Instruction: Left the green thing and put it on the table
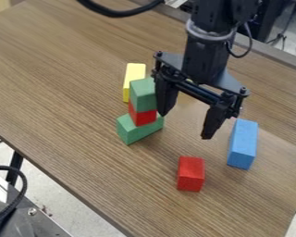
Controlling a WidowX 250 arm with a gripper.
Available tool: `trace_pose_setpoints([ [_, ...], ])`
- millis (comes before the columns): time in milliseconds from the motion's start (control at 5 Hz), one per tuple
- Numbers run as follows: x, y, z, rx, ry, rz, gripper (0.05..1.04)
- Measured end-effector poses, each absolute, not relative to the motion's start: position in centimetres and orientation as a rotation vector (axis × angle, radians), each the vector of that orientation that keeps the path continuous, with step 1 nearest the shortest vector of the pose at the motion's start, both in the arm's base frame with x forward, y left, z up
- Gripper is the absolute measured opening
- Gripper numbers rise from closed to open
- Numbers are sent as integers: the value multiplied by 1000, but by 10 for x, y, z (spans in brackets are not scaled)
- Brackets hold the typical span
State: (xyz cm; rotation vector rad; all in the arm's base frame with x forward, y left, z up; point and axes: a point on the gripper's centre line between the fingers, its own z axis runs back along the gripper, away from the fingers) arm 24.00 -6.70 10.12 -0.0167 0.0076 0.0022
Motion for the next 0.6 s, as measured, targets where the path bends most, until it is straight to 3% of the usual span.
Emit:
trace_pose_setpoints([
  [200, 237, -66, 95, -10, 34, 2, 999],
  [400, 244, -65, 95, 43, 47, -49, 999],
  [600, 250, -71, 104, 71, 21, -87, 999],
])
